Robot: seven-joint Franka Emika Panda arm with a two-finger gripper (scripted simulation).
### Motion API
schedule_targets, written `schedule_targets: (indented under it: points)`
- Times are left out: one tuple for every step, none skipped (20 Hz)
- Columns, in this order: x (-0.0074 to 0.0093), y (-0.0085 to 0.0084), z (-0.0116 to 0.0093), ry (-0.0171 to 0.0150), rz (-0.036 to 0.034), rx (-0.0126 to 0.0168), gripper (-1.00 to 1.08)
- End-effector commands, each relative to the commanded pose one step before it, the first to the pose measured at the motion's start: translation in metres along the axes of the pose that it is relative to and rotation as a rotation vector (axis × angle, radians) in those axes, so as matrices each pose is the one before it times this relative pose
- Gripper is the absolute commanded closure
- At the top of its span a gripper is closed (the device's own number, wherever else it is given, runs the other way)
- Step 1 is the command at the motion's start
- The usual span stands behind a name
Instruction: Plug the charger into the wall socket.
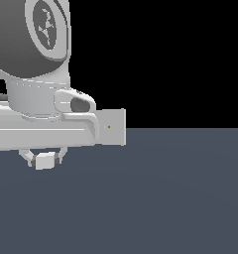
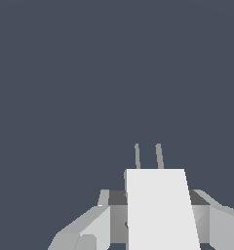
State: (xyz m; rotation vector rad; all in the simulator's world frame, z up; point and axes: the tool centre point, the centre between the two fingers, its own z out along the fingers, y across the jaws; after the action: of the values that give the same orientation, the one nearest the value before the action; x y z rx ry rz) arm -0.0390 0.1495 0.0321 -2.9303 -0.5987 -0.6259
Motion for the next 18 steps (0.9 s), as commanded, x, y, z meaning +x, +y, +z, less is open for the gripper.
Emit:
schedule_targets:
  points:
    - [0.00582, 0.00757, -0.00492, 0.00282, 0.06039, -0.02557, 1.08]
    - [0.00232, 0.00328, -0.00195, 0.00067, 0.02536, -0.01097, 1.08]
    - [0.00235, 0.00335, -0.00198, 0.00064, 0.02579, -0.01117, 1.08]
    - [0.00237, 0.0034, -0.002, 0.00061, 0.02613, -0.01134, 1.08]
    - [0.00239, 0.00345, -0.00202, 0.00057, 0.02641, -0.0115, 1.08]
    - [0.00239, 0.00349, -0.00202, 0.00053, 0.02658, -0.01161, 1.08]
    - [0.00231, 0.0034, -0.00196, 0.00047, 0.0258, -0.01131, 1.08]
    - [0.00222, 0.00328, -0.00188, 0.00041, 0.02485, -0.01093, 1.08]
    - [0.00213, 0.00319, -0.00181, 0.00035, 0.02402, -0.0106, 1.08]
    - [0.00206, 0.00311, -0.00175, 0.00029, 0.02331, -0.01033, 1.08]
    - [0.00199, 0.00303, -0.00169, 0.00024, 0.02268, -0.0101, 1.08]
    - [0.00194, 0.00298, -0.00165, 0.00019, 0.02216, -0.00991, 1.08]
    - [0.00188, 0.00293, -0.0016, 0.00015, 0.0217, -0.00975, 1.08]
    - [0.00184, 0.0029, -0.00157, 0.0001, 0.02133, -0.00963, 1.08]
    - [0.0018, 0.00286, -0.00153, 0.00005, 0.02102, -0.00954, 1.08]
    - [0.00176, 0.00285, -0.0015, 0.0, 0.02077, -0.00947, 1.08]
    - [0.00173, 0.00284, -0.00148, -0.00004, 0.02059, -0.00944, 1.08]
    - [0.0017, 0.00283, -0.00145, -0.00009, 0.02046, -0.00943, 1.08]
